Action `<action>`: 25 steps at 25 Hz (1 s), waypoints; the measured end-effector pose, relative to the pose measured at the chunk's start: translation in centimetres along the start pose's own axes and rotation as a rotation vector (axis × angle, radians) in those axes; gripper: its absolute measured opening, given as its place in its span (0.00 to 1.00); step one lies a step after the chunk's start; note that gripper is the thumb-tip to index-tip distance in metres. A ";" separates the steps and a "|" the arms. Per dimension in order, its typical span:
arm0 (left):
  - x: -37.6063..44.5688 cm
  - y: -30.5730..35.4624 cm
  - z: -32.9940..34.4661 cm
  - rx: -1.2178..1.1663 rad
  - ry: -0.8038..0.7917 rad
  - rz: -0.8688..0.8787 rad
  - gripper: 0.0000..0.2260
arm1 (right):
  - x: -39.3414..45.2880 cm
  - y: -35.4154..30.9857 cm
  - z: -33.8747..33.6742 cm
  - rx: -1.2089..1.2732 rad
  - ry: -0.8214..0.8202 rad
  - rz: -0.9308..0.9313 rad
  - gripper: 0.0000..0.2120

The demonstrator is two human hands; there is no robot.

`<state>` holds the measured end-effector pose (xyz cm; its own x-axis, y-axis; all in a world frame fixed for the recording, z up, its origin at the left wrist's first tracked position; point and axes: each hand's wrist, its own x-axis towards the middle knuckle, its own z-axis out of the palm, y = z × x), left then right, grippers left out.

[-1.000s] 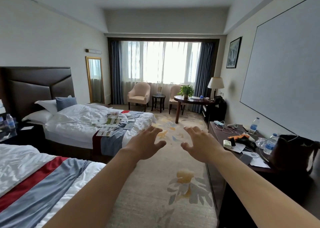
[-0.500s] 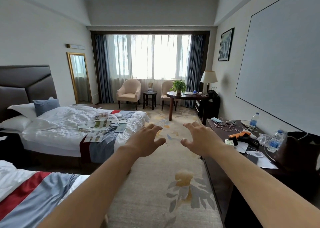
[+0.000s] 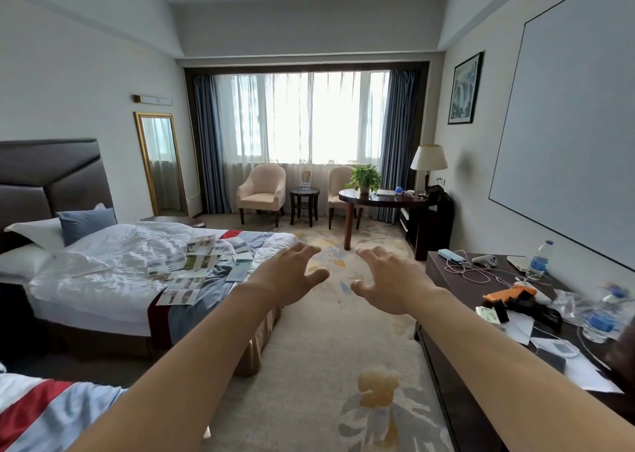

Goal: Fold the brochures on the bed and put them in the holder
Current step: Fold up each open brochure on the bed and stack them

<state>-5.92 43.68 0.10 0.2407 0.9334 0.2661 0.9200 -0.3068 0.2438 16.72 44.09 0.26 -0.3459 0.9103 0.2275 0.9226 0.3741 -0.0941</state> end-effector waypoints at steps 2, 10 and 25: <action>3.1 -0.6 1.0 -0.027 -0.009 -0.002 0.28 | 3.0 1.4 0.8 -0.010 0.003 -0.009 0.35; 14.0 -6.3 4.0 -0.027 -0.034 -0.006 0.28 | 15.1 6.0 3.8 0.012 -0.011 -0.015 0.37; 36.5 -20.8 7.7 -0.042 -0.040 0.025 0.28 | 40.5 8.9 10.2 0.014 0.004 0.007 0.37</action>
<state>-13.90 85.52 -2.41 0.2759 0.9318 0.2356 0.9002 -0.3365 0.2765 9.15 86.13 -1.27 -0.3386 0.9122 0.2308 0.9225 0.3702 -0.1095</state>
